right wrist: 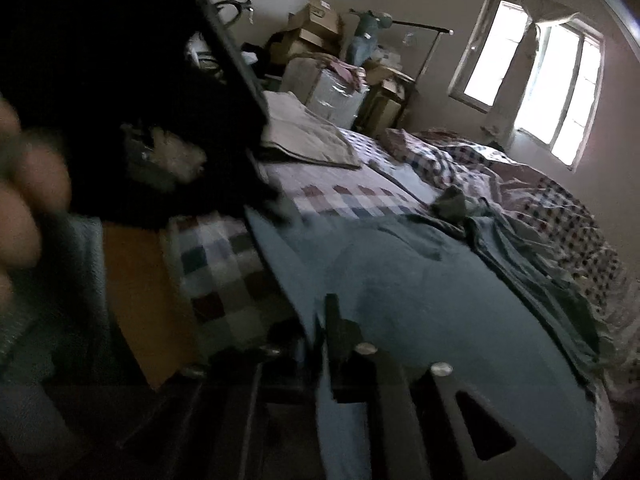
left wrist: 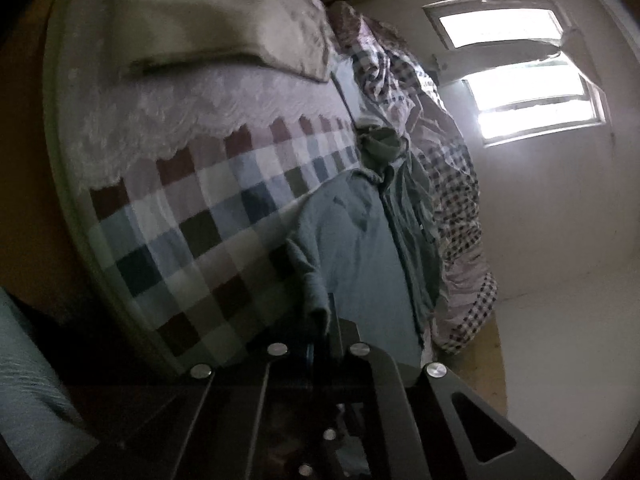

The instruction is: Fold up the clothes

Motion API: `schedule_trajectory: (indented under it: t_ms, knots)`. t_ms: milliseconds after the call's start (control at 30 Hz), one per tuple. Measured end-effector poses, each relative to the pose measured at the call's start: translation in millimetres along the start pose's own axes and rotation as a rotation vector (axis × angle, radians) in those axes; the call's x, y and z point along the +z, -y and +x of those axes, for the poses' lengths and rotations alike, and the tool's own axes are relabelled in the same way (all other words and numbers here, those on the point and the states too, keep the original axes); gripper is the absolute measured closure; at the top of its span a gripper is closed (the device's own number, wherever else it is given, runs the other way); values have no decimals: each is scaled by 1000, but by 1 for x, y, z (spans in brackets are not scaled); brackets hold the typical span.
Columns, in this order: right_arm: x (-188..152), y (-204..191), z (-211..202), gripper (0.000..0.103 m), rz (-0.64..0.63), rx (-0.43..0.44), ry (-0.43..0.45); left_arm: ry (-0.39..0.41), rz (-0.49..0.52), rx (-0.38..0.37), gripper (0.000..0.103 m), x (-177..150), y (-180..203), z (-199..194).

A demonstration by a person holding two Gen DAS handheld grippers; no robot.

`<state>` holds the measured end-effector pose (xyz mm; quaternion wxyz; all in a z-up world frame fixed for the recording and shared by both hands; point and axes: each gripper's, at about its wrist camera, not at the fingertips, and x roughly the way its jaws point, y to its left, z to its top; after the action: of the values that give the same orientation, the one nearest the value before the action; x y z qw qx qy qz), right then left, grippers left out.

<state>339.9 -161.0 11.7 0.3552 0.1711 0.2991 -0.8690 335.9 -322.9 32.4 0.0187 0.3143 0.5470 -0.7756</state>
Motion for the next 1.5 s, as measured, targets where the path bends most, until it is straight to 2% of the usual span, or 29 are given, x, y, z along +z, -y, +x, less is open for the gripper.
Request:
schedule_trajectory:
  t_ms: [33,67,300,600,700,767,833,967,1067,1200,1400,1500]
  knots:
    - [-3,0,1,71,-4,-21,-5,9,12,2,102,2,4,-3]
    - [-6,0,1,69,-10,-42,-14,17,23,4,102,5,8,-6]
    - [-31,9,-12,67,-93,-214,-58,37,91,-32,102,17,31,-22]
    - [-89,47,-53,65,-233,-362,-206,23,117,-83,102,24,53,-23]
    - [-111,69,-68,60,-200,-365,-275,15,128,-94,102,25,56,-22]
    - [-123,75,-78,55,-230,-382,-295,5,137,-94,102,23,56,-19]
    - [-137,81,-90,55,-274,-409,-320,-1,144,-93,102,21,56,-15]
    - [-163,100,-115,54,-262,-456,-377,-8,127,-106,102,19,56,-9]
    - [-183,115,-131,54,-264,-491,-428,0,156,-114,102,18,65,-8]
    - [-215,136,-151,54,-329,-520,-473,13,189,-128,102,19,79,-11]
    - [-238,145,-178,55,-423,-547,-474,31,196,-126,102,18,85,-11]
    - [-244,146,-189,56,-426,-530,-479,33,191,-112,102,17,84,-9]
